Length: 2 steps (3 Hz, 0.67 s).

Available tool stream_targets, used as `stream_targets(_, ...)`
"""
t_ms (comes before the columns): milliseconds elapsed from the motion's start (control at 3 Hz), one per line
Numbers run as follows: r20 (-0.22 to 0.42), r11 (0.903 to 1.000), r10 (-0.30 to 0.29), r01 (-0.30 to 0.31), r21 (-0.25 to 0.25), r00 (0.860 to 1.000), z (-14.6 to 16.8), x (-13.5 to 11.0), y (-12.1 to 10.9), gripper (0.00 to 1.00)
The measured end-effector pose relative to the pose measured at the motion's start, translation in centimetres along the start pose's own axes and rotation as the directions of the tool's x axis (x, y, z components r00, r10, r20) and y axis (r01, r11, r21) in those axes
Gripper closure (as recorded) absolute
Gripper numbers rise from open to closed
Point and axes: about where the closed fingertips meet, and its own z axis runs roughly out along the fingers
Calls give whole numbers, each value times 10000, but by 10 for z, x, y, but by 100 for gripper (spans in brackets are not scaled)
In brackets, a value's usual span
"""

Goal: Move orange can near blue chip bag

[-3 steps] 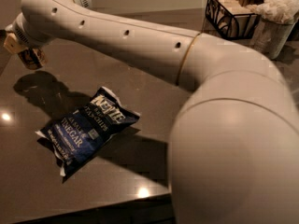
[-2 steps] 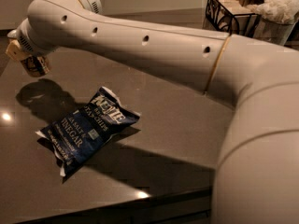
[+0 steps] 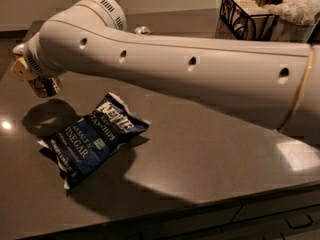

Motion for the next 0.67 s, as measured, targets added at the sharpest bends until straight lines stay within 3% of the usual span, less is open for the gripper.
stream_targets(667,37,9970,760,-761,136,9971,-29,39,7,100)
